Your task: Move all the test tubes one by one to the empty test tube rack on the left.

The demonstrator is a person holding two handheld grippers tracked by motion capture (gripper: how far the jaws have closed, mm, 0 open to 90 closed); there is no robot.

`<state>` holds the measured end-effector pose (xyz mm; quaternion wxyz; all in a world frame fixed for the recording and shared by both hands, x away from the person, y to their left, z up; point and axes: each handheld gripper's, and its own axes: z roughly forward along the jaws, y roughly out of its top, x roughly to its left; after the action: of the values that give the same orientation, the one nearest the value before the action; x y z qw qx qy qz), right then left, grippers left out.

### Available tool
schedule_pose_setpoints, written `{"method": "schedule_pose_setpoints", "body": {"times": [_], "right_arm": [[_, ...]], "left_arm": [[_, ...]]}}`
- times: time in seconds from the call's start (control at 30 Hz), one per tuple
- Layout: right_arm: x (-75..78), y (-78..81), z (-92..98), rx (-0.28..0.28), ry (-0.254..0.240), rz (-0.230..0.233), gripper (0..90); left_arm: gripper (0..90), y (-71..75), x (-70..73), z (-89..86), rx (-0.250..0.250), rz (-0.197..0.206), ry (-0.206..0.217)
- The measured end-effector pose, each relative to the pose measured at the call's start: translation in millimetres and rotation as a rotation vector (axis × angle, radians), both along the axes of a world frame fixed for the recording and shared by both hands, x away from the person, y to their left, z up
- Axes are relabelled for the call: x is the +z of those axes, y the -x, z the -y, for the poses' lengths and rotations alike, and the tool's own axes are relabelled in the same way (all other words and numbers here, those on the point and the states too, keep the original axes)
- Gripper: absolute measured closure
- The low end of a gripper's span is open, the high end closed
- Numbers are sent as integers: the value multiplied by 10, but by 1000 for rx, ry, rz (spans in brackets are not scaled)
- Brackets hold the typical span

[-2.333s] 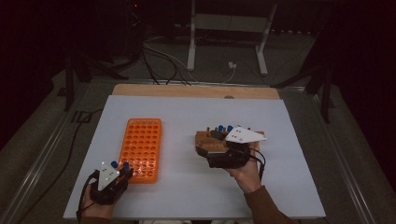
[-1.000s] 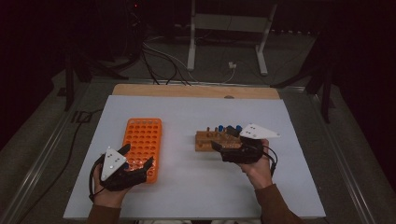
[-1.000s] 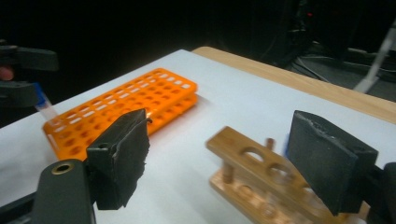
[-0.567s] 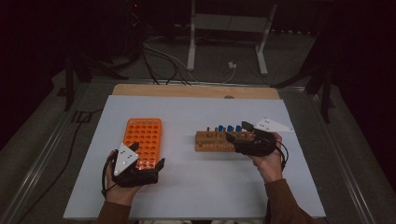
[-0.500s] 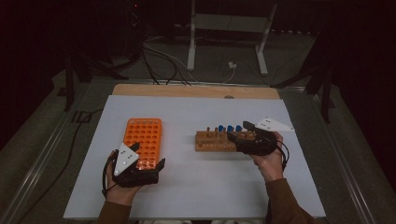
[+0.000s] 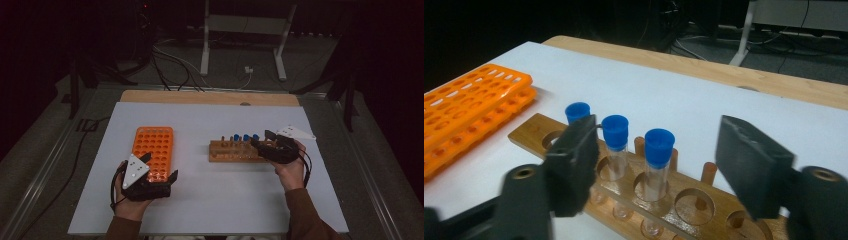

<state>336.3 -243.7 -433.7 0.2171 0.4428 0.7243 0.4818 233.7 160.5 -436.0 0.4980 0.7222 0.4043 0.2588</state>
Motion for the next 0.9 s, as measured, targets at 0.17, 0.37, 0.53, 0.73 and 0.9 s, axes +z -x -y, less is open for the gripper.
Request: {"method": "schedule_pose_setpoints", "body": {"times": [0.17,0.37,0.53,0.73,0.9], "right_arm": [[-49,-23,-16,6,11,-11,500],[-130,-70,-28,20,10,-34,608],[-180,-104,-56,23,26,-53,634],[-217,-128,-59,15,30,-64,711],[-206,-110,-63,18,43,-47,761]], "left_arm": [[17,9,1,2,-1,2,2],[17,9,-4,18,-6,1,4],[17,7,-10,39,-15,-3,1],[18,5,-10,46,-19,-5,6],[18,1,-14,46,-22,-8,10]]}}
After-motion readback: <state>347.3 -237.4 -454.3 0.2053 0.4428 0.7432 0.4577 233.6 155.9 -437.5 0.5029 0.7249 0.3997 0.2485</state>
